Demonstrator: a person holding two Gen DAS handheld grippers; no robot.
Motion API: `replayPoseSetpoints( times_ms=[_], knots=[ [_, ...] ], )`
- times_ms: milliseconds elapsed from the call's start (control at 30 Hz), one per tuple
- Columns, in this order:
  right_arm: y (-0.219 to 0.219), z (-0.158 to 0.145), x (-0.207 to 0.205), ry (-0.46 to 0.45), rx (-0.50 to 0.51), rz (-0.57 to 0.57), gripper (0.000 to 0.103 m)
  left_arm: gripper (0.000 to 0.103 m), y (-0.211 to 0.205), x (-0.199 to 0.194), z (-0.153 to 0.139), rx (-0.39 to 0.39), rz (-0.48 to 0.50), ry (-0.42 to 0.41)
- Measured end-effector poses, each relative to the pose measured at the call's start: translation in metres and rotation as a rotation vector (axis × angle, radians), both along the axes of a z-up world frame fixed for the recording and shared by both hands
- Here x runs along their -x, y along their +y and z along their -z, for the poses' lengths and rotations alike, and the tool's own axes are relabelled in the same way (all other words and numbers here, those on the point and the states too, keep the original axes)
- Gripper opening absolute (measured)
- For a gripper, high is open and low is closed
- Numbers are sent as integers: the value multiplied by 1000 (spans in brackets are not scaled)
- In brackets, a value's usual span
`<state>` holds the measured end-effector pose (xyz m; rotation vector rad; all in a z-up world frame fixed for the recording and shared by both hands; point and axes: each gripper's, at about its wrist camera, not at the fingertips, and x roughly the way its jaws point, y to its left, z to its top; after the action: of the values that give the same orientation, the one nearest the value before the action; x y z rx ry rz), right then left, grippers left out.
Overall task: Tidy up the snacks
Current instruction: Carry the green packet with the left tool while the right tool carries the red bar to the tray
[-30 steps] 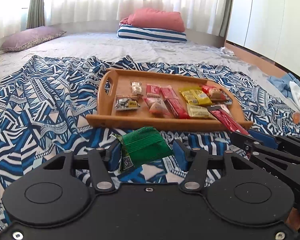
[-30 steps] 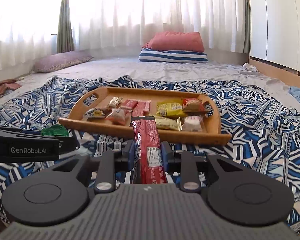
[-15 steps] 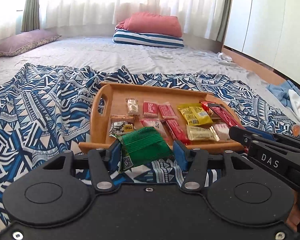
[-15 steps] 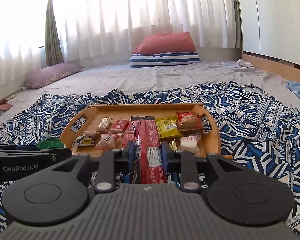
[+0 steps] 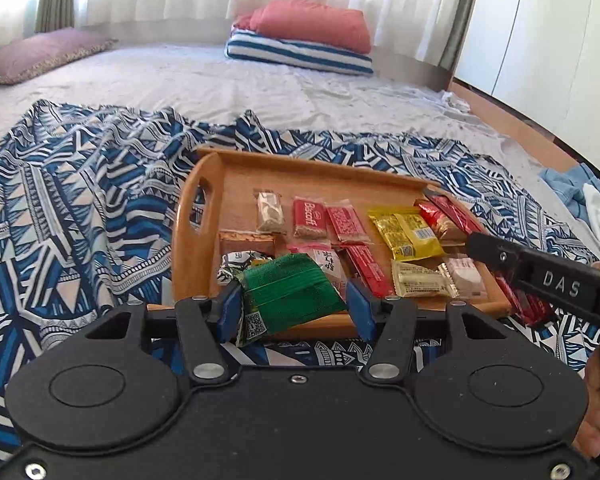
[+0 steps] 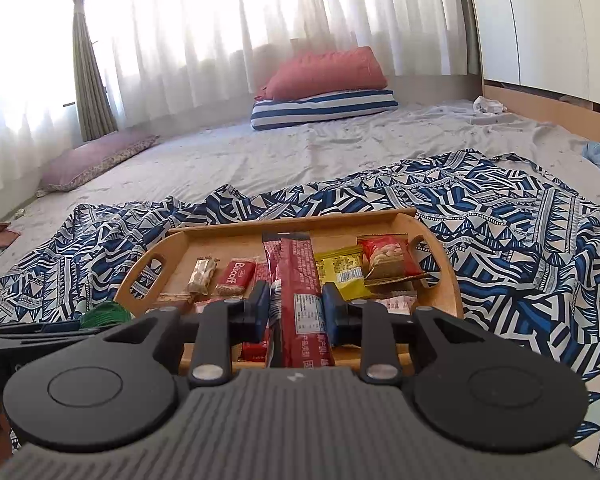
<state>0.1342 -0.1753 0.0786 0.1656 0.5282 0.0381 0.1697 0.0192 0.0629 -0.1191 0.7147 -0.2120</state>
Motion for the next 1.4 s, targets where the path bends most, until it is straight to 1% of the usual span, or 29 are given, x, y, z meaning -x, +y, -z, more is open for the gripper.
replayPoseSetpoints(
  times_ms=[133,267,467,667,900,1200,1300,1400],
  knots=[
    [-5,-1,-19,40,-36,13,33,53,0,-20,8,12,-8,46],
    [-9,-1,-35,58,-72,25,33,53,-1,-34,13,11,-5,61],
    [-13,-3,-60,70,-121,53,34,53,-3,-46,20,-19,15,77],
    [-13,7,-85,113,-181,71,34,53,-2,-59,30,-30,15,102],
    [-7,26,-109,147,-149,88,34,53,-3,-69,34,-33,23,99],
    [5,50,-127,189,-125,93,34,53,0,-79,39,-16,22,104],
    [9,55,-131,197,-125,90,33,54,1,-81,42,-11,17,109],
    [14,57,-134,189,-114,82,34,54,1,-82,43,-25,19,101]
  ],
)
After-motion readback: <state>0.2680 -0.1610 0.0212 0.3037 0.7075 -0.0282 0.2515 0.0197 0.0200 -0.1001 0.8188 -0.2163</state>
